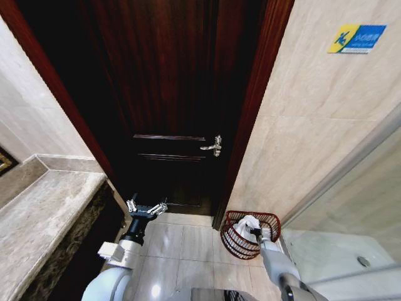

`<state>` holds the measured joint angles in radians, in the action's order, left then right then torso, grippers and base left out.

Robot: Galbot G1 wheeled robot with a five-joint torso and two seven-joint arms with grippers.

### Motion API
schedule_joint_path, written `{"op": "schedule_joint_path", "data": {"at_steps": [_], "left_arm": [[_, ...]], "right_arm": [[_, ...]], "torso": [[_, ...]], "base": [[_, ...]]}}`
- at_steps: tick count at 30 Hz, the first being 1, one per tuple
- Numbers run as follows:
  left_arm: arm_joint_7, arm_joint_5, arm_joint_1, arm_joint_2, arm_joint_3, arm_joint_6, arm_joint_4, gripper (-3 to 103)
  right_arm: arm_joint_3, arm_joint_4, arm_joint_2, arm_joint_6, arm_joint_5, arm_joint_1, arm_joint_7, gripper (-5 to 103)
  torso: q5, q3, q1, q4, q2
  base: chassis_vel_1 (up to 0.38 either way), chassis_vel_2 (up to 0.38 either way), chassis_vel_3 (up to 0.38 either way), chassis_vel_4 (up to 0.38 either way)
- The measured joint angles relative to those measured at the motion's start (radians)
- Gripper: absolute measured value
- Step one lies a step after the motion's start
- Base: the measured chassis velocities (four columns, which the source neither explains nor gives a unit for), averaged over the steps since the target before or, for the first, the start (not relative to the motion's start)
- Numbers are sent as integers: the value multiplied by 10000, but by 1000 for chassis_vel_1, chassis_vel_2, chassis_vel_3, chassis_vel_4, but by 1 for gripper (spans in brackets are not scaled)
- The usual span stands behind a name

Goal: Discard the used towel into the hamper.

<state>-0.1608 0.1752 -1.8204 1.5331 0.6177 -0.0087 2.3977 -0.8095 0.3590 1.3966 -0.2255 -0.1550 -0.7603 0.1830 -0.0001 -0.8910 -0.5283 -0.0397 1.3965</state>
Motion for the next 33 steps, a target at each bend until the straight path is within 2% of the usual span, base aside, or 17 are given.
{"op": "schedule_joint_path", "data": {"at_steps": [5, 12, 16, 20, 22, 23, 25, 26, 27, 28, 31, 33], "left_arm": [[0, 0, 0, 1, 0, 0, 0, 99], [0, 0, 0, -1, 0, 0, 0, 99], [0, 0, 0, 0, 0, -1, 0, 99], [0, 0, 1, 1, 0, -1, 0, 99], [0, 0, 0, 0, 0, -1, 0, 99], [0, 0, 0, 0, 0, -1, 0, 99], [0, 0, 0, 0, -1, 0, 0, 99], [0, 0, 0, 0, 1, -1, 0, 99], [0, 0, 0, 1, 1, -1, 0, 99], [0, 0, 0, 1, 1, -1, 0, 99], [0, 0, 0, 0, 0, -1, 0, 99], [0, 0, 0, 1, 1, -1, 0, 99]], "right_arm": [[-82, 618, 98, -551, 22, -577, -20, 100], [-150, 1884, 157, -894, 17, -1523, -51, 100], [-178, 3475, 178, -1160, 75, -2409, -75, 100], [-103, 5224, 180, -971, 447, -3346, -77, 100], [-41, 6809, 271, -771, 859, -4276, -78, 100], [-41, 6809, 271, -771, 859, -4276, -78, 100], [-31, 7862, 365, -670, 1080, -4889, -78, 100], [-39, 8711, 470, -619, 1262, -5399, -86, 100], [-52, 9484, 585, -586, 1429, -5914, -96, 100], [-52, 9484, 585, -586, 1429, -5914, -96, 100], [-91, 11346, 878, -560, 1773, -7034, -107, 100], [-94, 11636, 936, -560, 1815, -7220, -107, 100]], "torso": [[3, 0, 0, -3, 0], [0, 0, 1, 1, 0], [0, 1, 1, -4, 0], [4, 0, 0, -1, 0], [0, 1, 1, 0, 0], [0, 1, 1, 0, 0], [5, 0, 0, 0, 1], [-5, 1, 1, -1, 1], [2, 1, 1, -3, 1], [2, 1, 1, -3, 1], [-4, 1, 1, 0, 1], [-2, 1, 1, -2, 1]], "base": [[0, 0, 0, 0], [0, 0, 0, 0], [0, 0, 0, 0], [0, 0, 0, 0], [0, 0, 0, 0], [0, 0, 0, 0], [0, 0, 0, 0], [0, 0, 0, 0], [0, 0, 0, 0], [0, 0, 0, 0], [0, 0, 0, 0], [0, 0, 0, 0]]}}
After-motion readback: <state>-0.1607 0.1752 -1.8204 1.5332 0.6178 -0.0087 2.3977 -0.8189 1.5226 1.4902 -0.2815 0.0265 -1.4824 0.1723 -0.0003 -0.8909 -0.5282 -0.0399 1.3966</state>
